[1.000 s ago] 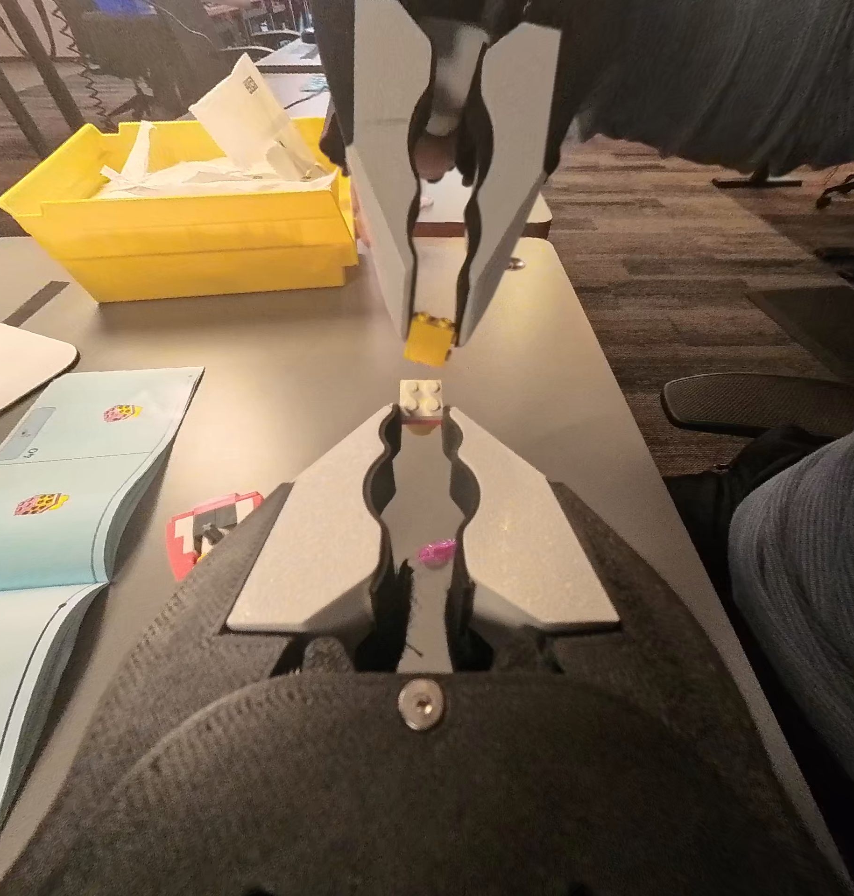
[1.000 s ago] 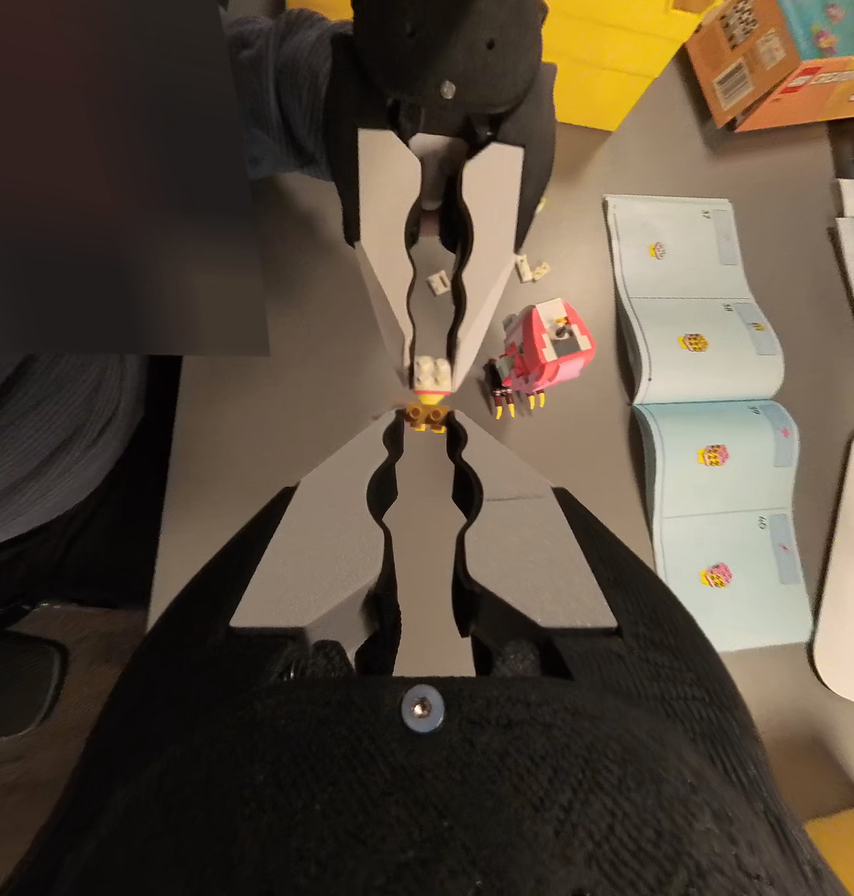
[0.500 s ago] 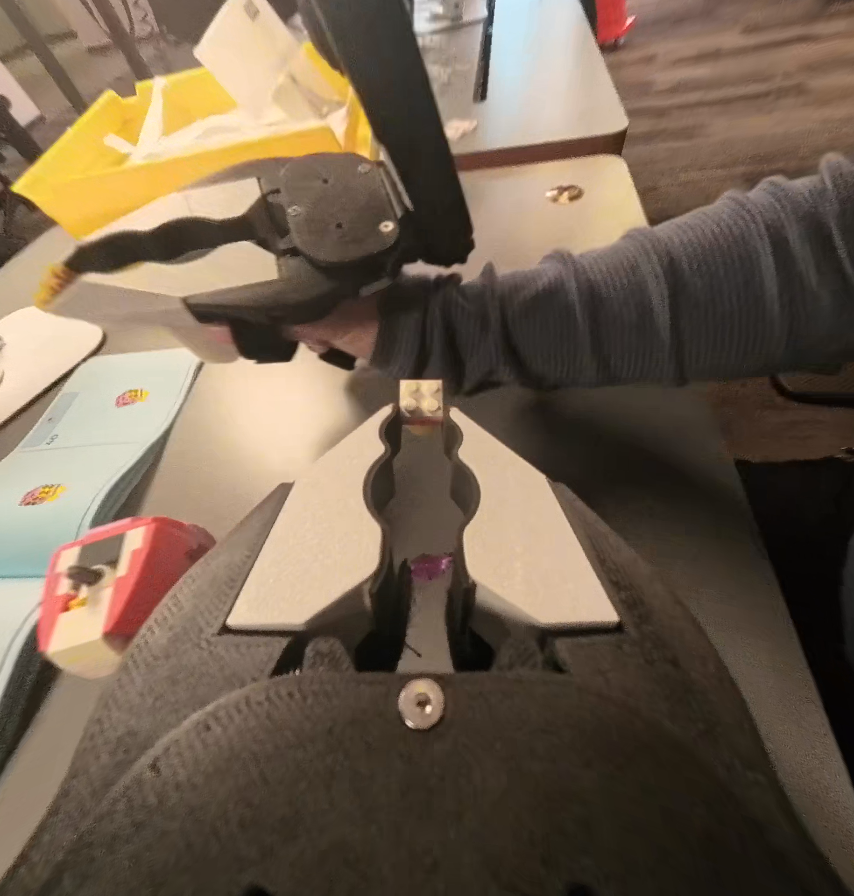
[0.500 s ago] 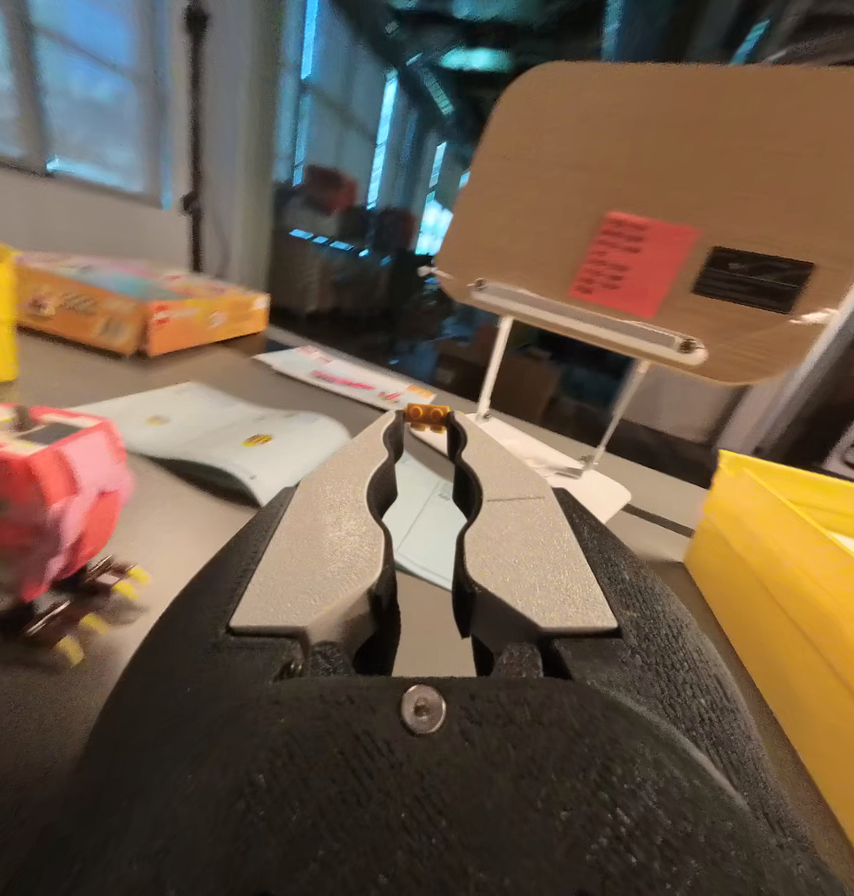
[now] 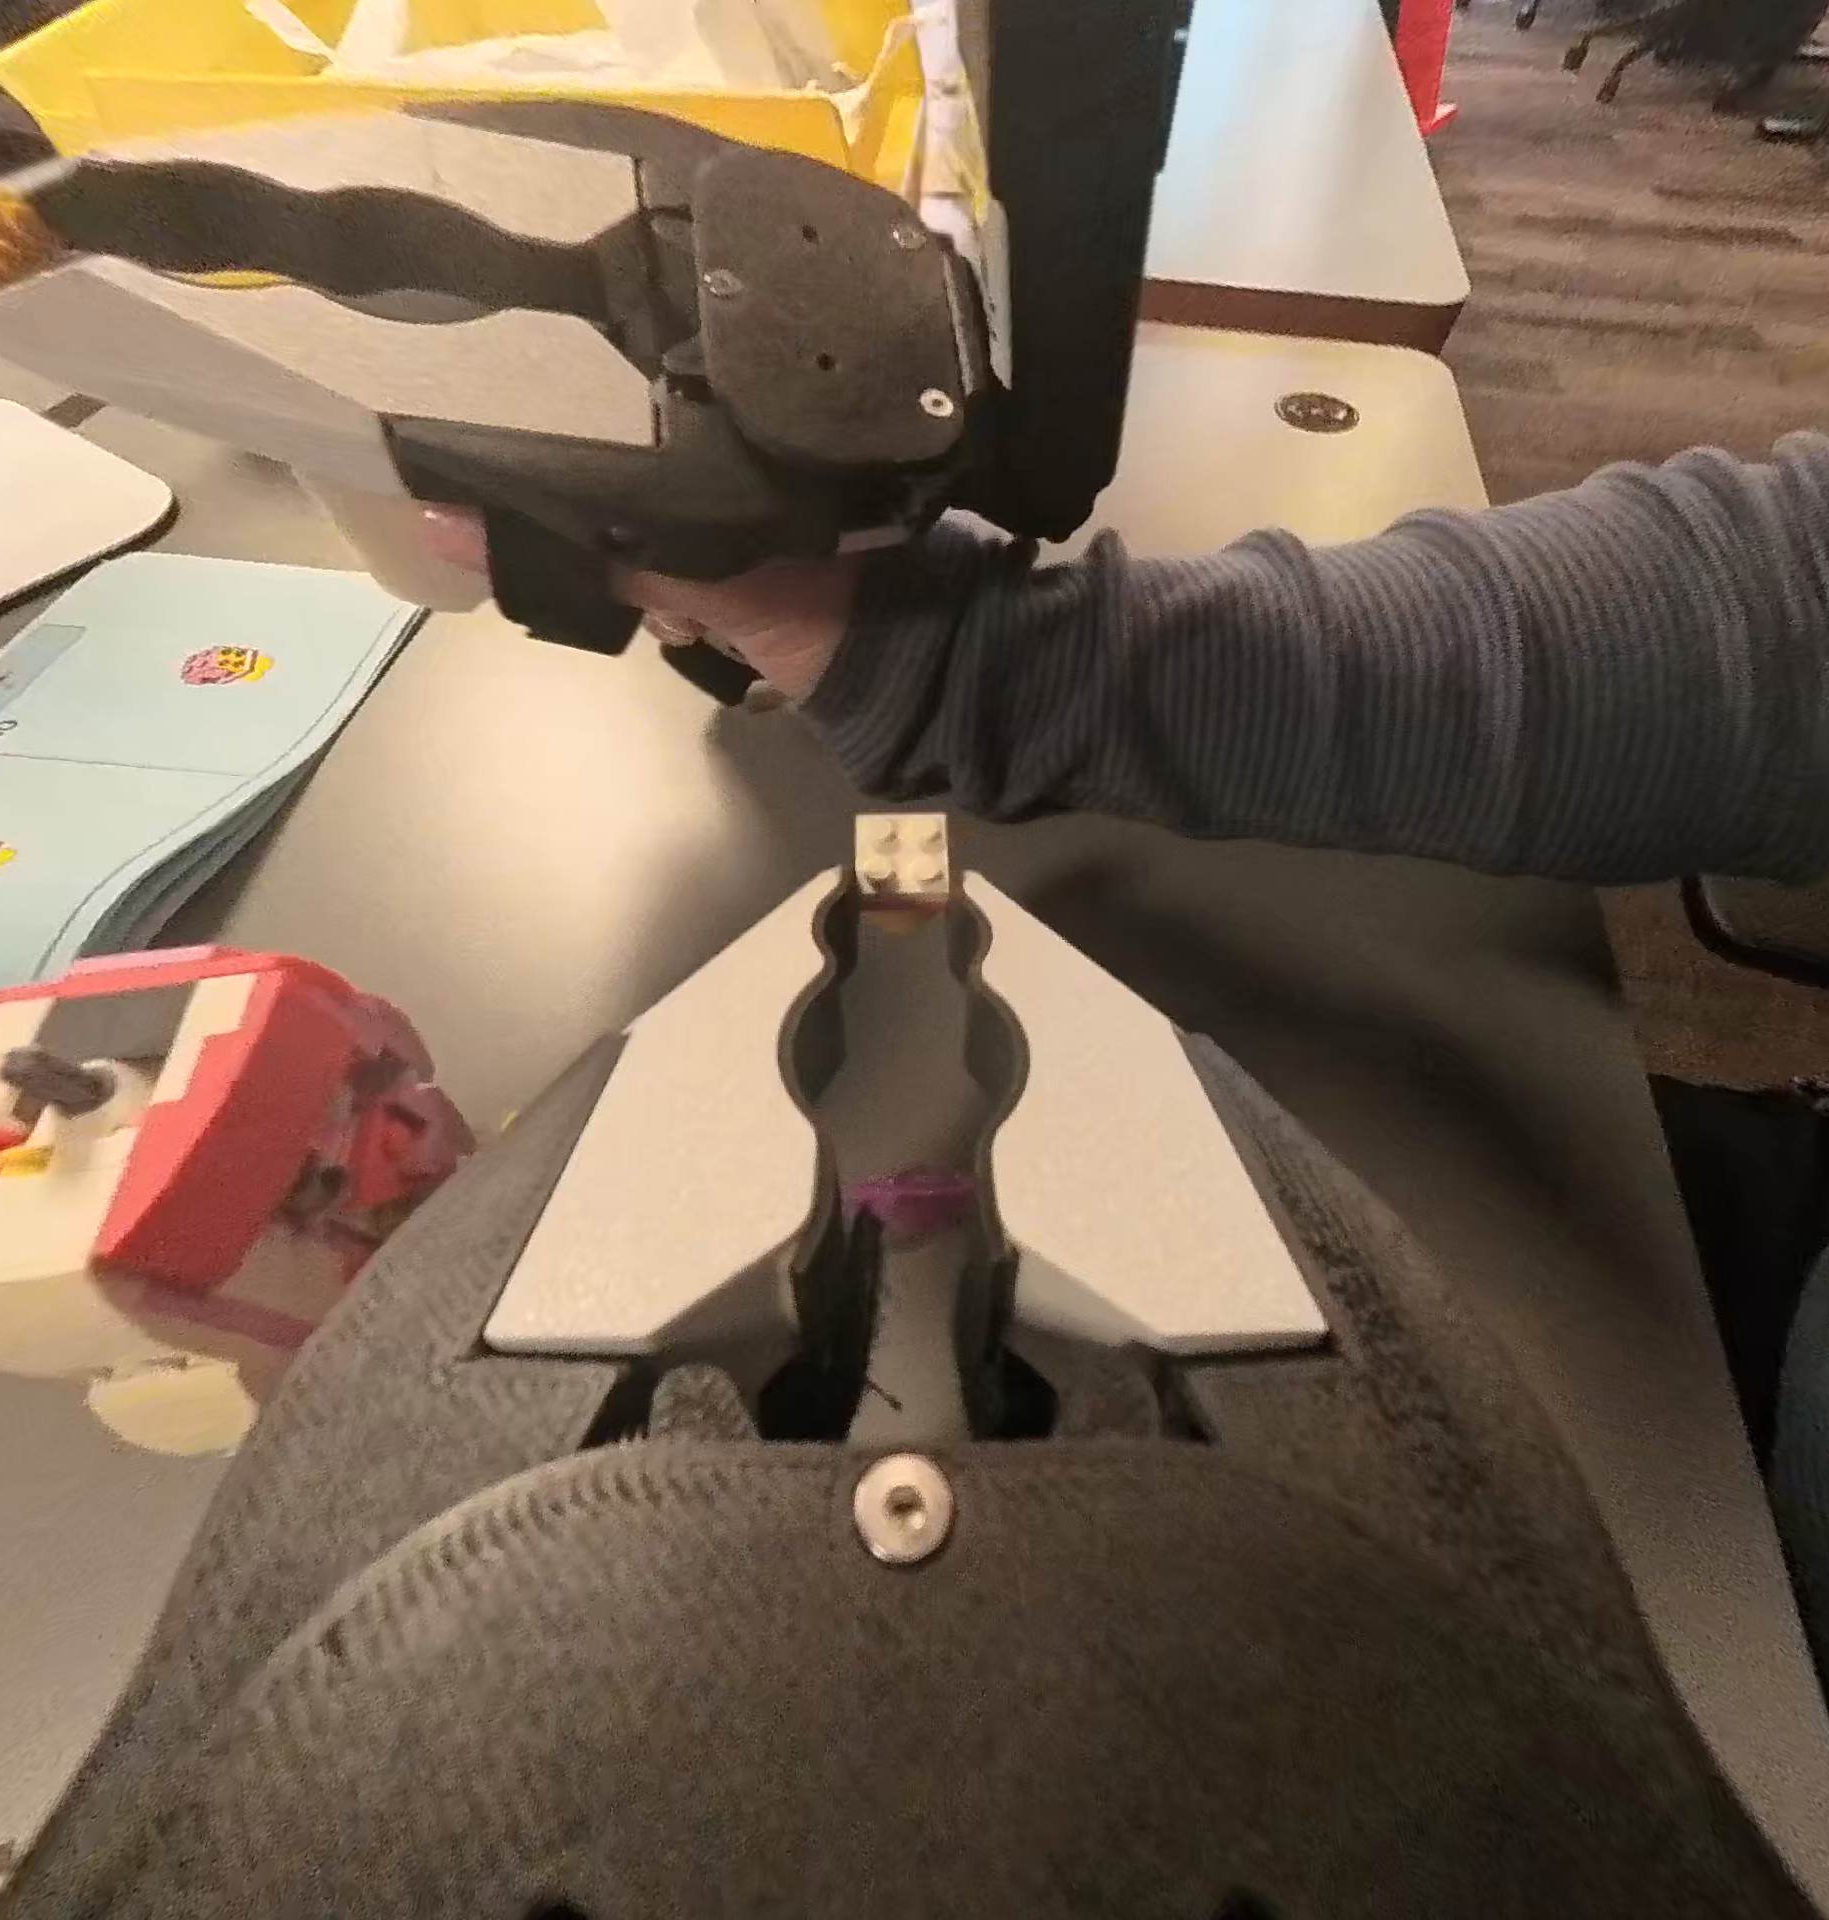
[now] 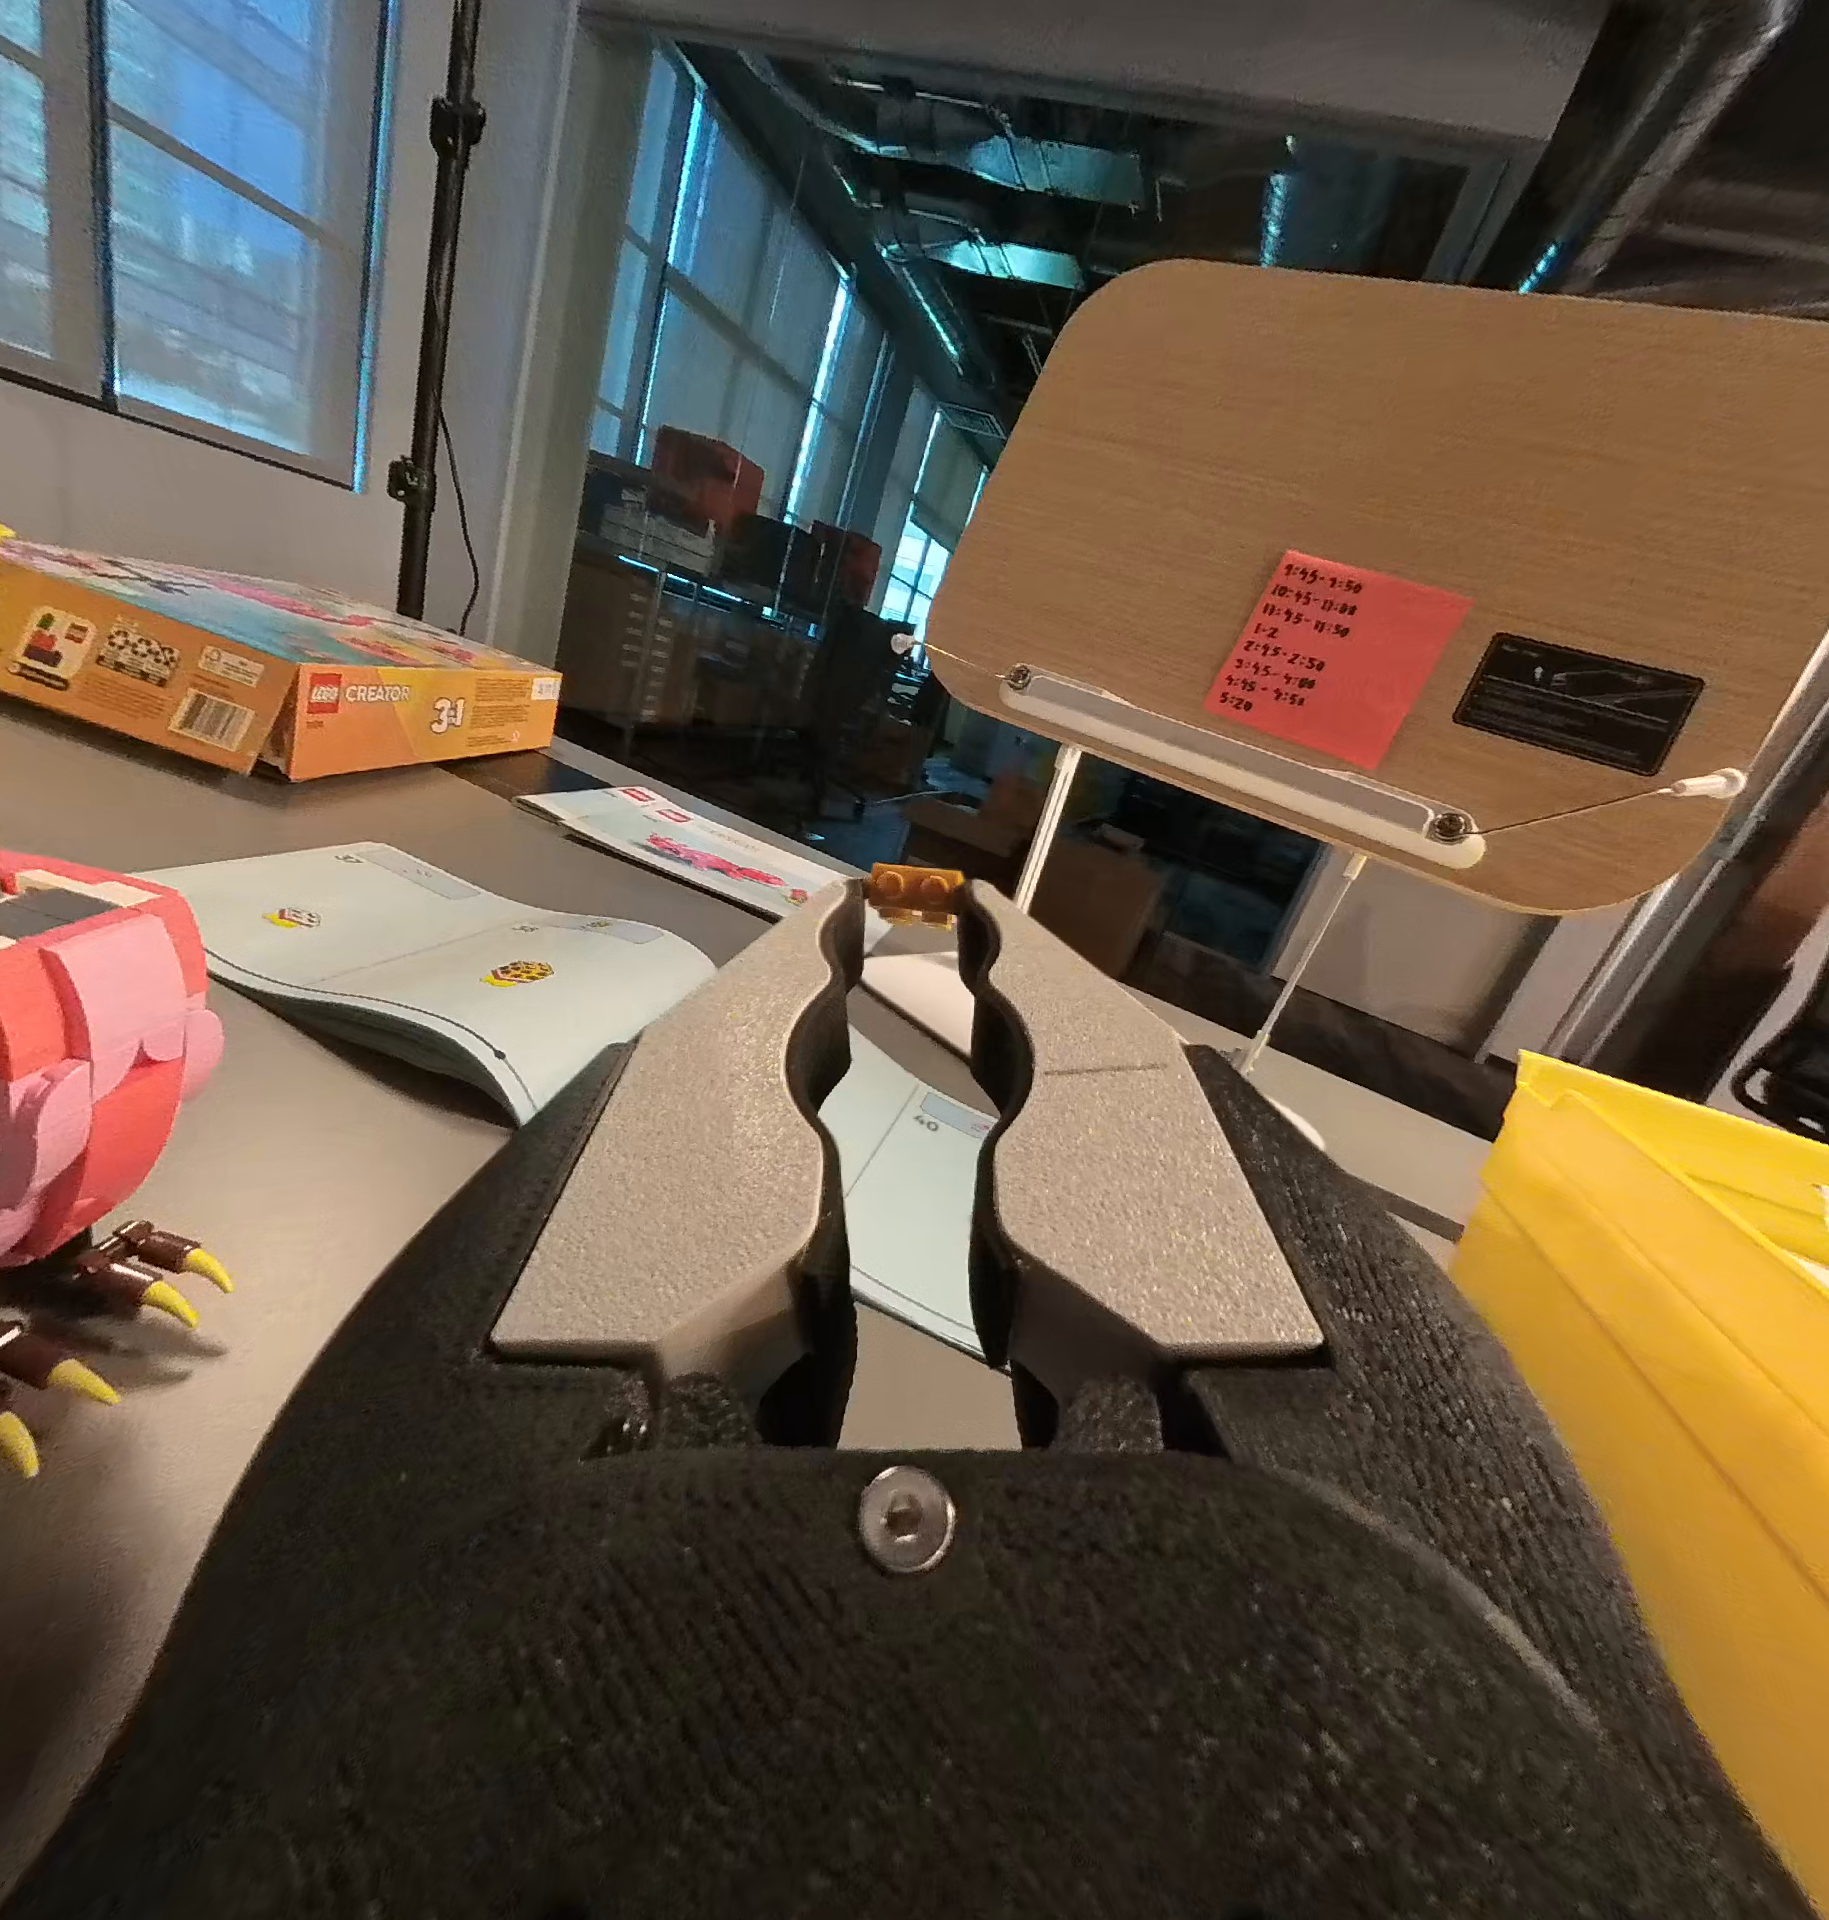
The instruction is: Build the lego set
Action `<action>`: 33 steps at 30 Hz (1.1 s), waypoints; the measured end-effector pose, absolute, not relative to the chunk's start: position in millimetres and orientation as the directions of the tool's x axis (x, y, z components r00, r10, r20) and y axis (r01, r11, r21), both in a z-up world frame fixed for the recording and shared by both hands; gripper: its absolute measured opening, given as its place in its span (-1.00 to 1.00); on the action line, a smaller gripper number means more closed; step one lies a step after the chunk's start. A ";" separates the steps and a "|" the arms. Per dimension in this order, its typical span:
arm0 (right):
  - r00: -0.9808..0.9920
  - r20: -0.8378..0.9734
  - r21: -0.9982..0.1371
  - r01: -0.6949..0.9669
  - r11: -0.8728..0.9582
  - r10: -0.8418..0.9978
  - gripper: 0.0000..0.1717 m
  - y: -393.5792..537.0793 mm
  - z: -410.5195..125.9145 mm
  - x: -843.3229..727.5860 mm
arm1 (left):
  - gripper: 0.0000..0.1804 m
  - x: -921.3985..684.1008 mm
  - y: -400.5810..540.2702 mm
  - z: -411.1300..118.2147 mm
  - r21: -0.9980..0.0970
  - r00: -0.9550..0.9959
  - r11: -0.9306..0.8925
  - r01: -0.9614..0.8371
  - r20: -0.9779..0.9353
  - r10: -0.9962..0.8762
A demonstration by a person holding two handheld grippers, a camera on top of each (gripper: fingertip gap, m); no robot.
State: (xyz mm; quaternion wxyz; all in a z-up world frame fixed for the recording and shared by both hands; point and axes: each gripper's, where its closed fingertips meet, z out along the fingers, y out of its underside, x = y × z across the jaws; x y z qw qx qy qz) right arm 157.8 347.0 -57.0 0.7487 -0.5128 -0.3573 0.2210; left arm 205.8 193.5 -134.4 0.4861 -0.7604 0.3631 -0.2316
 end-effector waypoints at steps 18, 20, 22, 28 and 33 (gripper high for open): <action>0.624 0.298 -0.933 0.032 0.357 0.722 -0.82 344.9 -60.9 153.1 | -0.84 190.4 202.1 -120.7 -0.934 0.680 -0.239 -0.264 -0.005 -0.733; 0.621 0.297 -0.934 0.033 0.355 0.725 -0.82 344.8 -61.4 152.6 | -0.84 191.0 201.8 -121.8 -0.932 0.679 -0.240 -0.270 -0.007 -0.734; 0.620 0.296 -0.935 0.033 0.353 0.726 -0.82 344.9 -61.7 152.3 | -0.84 191.6 201.6 -122.8 -0.931 0.677 -0.241 -0.275 -0.010 -0.736; 0.617 0.296 -0.936 0.033 0.351 0.729 -0.82 344.8 -62.2 151.6 | -0.84 189.6 203.0 -122.0 -0.933 0.684 -0.240 -0.269 -0.009 -0.729; 0.617 0.292 -0.937 0.032 0.348 0.731 -0.82 345.3 -62.6 151.6 | -0.84 185.7 205.7 -118.8 -0.940 0.697 -0.235 -0.248 -0.004 -0.717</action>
